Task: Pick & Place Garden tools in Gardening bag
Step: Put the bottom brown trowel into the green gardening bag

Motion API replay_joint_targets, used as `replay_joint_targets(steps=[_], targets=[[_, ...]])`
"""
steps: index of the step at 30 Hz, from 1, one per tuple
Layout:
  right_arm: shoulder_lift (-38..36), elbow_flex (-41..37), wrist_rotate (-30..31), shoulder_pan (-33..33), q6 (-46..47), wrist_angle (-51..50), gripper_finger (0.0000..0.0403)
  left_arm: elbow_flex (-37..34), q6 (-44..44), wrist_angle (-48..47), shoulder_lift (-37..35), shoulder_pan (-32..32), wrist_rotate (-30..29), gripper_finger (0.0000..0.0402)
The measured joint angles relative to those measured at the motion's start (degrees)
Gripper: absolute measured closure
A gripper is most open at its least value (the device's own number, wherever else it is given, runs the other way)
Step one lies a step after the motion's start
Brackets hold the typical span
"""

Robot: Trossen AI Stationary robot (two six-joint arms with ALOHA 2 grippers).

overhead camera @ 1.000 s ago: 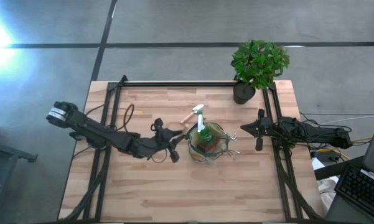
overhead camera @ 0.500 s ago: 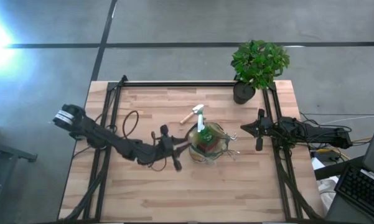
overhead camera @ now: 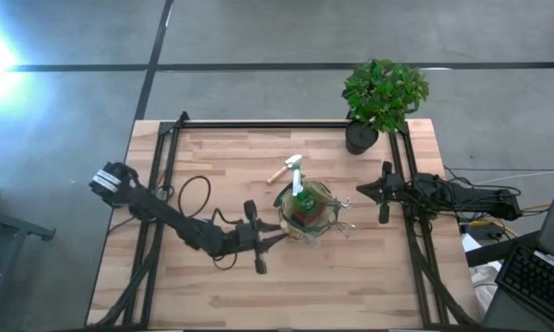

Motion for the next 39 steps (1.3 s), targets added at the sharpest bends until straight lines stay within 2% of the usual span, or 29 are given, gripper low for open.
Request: replay_joint_targets(steps=[5,9,12,21,28,36,39], targets=[[0.0,0.0,0.0,-0.02,0.01,0.0,0.0394,0.0,2.16,12.07,6.05,1.05,-0.41,0.0338],[0.0,0.0,0.0,-0.02,0.01,0.0,0.0394,0.08,4.02,17.0,9.23,1.32,-6.34,0.0338],[0.0,0.0,0.0,0.0,-0.01,0.0,0.0394,0.46,4.11,17.27,10.36,1.41,-9.57,0.0338],[0.0,0.0,0.0,0.0,0.01,0.0,0.0394,1.21,2.18,15.55,10.82,1.43,-10.39,0.0338],[0.0,0.0,0.0,0.0,-0.01,0.0,0.0394,1.09,1.86,12.84,10.84,1.43,-14.23,0.0338],[0.0,0.0,0.0,0.0,0.01,0.0,0.0394,1.03,1.48,9.88,10.84,1.43,-14.15,0.0338],[0.0,0.0,0.0,0.0,0.01,0.0,0.0394,1.01,1.39,8.15,10.84,1.43,-12.23,0.0338]])
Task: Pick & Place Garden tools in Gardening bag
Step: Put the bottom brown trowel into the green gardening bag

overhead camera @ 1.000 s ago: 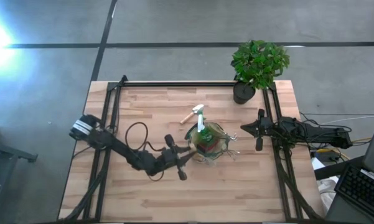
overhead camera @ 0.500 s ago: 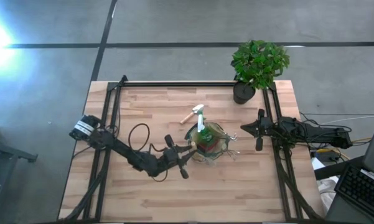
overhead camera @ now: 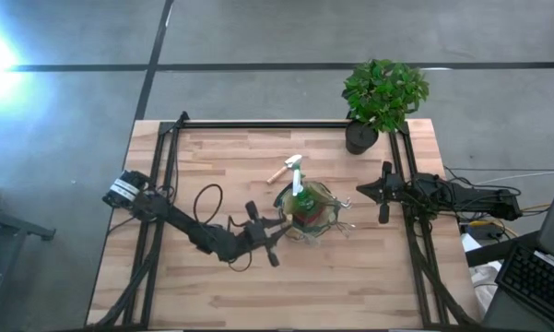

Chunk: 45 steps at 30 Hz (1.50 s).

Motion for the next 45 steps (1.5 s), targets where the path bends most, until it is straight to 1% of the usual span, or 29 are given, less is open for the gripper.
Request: replay_joint_targets(steps=[4,8,11,15,18,27,31,34,38,45], targets=[[0.0,0.0,0.0,0.0,0.01,0.0,0.0394,0.0,0.03,0.33,0.51,-0.02,1.55,0.0338],[0.0,0.0,0.0,0.0,0.01,0.0,0.0394,0.07,0.44,2.04,3.43,0.03,1.76,0.0338],[0.02,-0.02,0.0,-0.02,0.01,0.0,0.0394,0.09,1.41,6.93,6.47,0.29,1.71,0.0338],[0.02,0.0,0.0,-0.01,-0.01,0.0,0.0394,0.42,7.44,15.53,10.53,0.39,0.01,0.0338],[0.01,0.0,0.0,-0.02,0.01,0.0,0.0394,1.33,10.75,18.6,12.5,0.37,-1.75,0.0338],[0.02,0.0,0.0,0.0,0.01,0.0,0.0394,3.03,13.14,18.03,15.4,0.27,-7.54,0.0338],[0.02,0.0,0.0,0.0,-0.01,0.0,0.0394,3.06,14.08,17.99,15.51,0.02,-13.56,0.0338],[0.02,0.0,0.0,0.0,-0.01,-0.01,0.0394,2.97,14.09,18.21,15.32,-0.07,-16.64,0.0338],[0.01,0.0,0.01,0.0,0.0,0.0,0.0394,2.84,13.45,18.15,15.26,-0.02,-18.2,0.0338],[0.0,0.0,0.0,0.0,0.01,0.0,0.0394,2.63,13.5,18.08,15.26,1.08,-18.86,0.0338]])
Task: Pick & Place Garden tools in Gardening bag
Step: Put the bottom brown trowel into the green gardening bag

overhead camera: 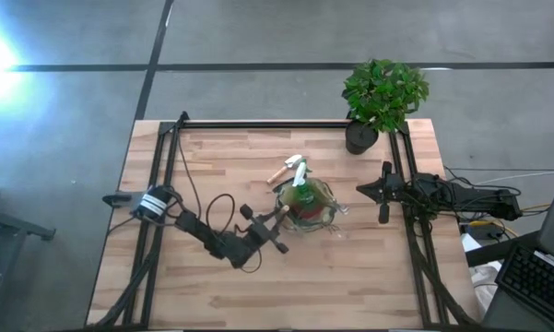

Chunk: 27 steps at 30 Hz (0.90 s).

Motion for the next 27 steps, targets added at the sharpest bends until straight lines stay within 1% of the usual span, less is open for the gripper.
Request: replay_joint_targets(steps=[3,5,9,14,23,27], targets=[[0.02,0.0,0.0,0.0,0.0,0.0,0.0394,-0.01,1.77,-0.03,0.0,0.69,-4.05,0.0338],[0.0,0.0,0.0,-0.01,0.0,-0.02,0.0394,-0.24,2.38,-0.27,0.0,1.23,-5.49,0.0338],[0.0,0.0,0.0,0.0,0.0,0.0,0.0394,-1.38,0.47,-0.37,0.0,2.38,-3.98,0.0338],[0.0,0.0,0.0,-0.02,0.0,0.0,0.0394,-3.15,-3.56,-0.42,0.0,2.96,0.37,0.0338],[0.0,0.0,0.0,-0.01,-0.01,0.0,0.0394,-3.99,-4.1,1.6,0.0,2.49,0.67,0.0338],[0.0,0.0,0.0,0.0,-0.01,0.0,0.0394,-5.74,-5.02,3.53,0.0,2.22,0.64,0.0338]])
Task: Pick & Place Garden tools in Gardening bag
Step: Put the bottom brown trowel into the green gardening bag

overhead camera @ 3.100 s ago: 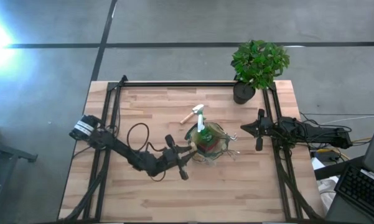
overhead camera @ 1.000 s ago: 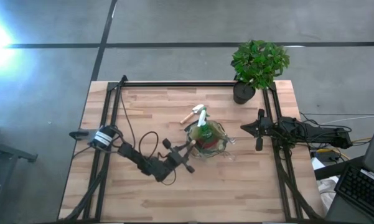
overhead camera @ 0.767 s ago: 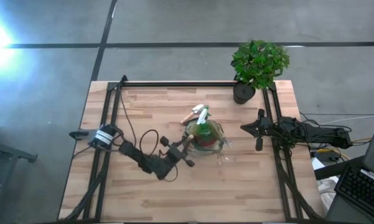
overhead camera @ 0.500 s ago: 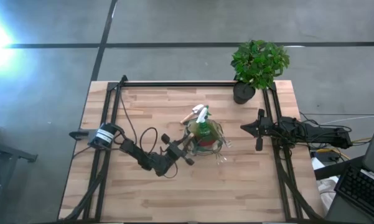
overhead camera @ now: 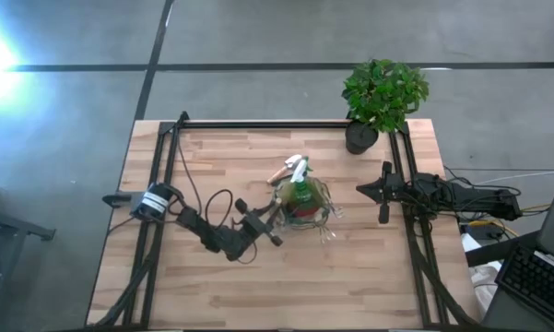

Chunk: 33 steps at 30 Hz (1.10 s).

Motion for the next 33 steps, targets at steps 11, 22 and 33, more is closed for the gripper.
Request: replay_joint_targets(steps=[11,22,33], targets=[[0.0,0.0,0.0,0.0,0.01,0.0,0.0394,-3.27,-0.71,4.03,0.0,-0.65,5.16,0.0338],[0.0,0.0,0.0,0.0,0.01,0.0,0.0394,-3.47,0.73,3.92,0.0,-0.63,5.2,0.0338],[0.0,0.0,0.0,-0.02,-0.01,0.0,0.0394,-3.16,-1.71,4.1,3.5,-0.51,5.39,0.0338]])
